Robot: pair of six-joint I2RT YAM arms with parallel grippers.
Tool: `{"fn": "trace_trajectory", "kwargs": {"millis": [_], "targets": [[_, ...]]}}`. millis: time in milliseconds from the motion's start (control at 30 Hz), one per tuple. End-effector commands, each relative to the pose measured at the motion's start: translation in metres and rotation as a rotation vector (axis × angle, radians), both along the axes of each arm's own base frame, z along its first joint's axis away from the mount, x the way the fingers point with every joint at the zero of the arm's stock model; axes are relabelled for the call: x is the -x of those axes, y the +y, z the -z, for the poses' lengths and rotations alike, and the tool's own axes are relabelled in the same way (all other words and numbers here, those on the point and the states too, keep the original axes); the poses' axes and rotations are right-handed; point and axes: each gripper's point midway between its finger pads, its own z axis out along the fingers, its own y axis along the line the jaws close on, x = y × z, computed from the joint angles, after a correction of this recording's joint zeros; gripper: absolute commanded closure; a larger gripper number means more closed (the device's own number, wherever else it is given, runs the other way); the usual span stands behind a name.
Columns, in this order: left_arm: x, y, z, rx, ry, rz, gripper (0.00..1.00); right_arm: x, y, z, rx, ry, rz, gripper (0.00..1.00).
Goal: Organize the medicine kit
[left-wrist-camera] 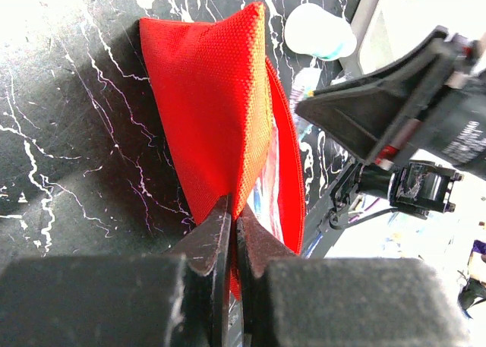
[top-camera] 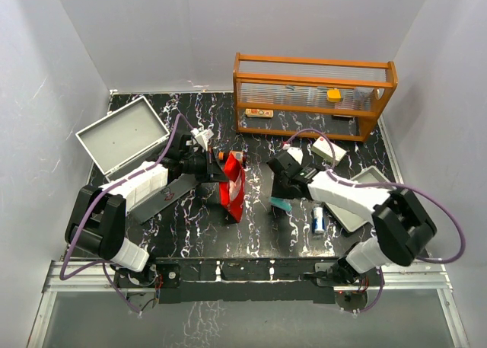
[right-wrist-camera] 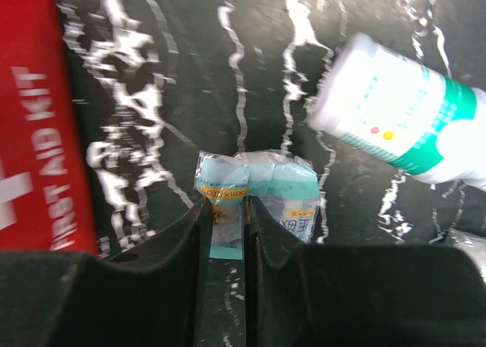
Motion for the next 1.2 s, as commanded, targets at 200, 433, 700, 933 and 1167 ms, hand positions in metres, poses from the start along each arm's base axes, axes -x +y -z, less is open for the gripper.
{"fn": "trace_trajectory", "kwargs": {"millis": [200,433,700,933,1167], "targets": [[0.004,-0.003,-0.004,0.028,-0.01,0.024,1.0,-0.033,0.077,-0.145,-0.521,-0.365,-0.136,0.81],[0.004,-0.005,-0.006,0.043,-0.001,0.026,1.0,-0.031,0.12,-0.188,-0.754,-0.401,-0.248,0.8],[0.004,-0.005,-0.006,0.039,0.004,0.026,1.0,-0.023,0.162,-0.21,-0.887,-0.428,-0.333,0.8],[0.004,-0.004,-0.006,0.034,0.003,0.025,1.0,-0.03,0.159,-0.183,-0.832,-0.435,-0.301,0.8],[0.003,-0.004,-0.007,0.027,-0.002,0.024,1.0,-0.031,0.153,-0.157,-0.768,-0.398,-0.278,0.8]]}}
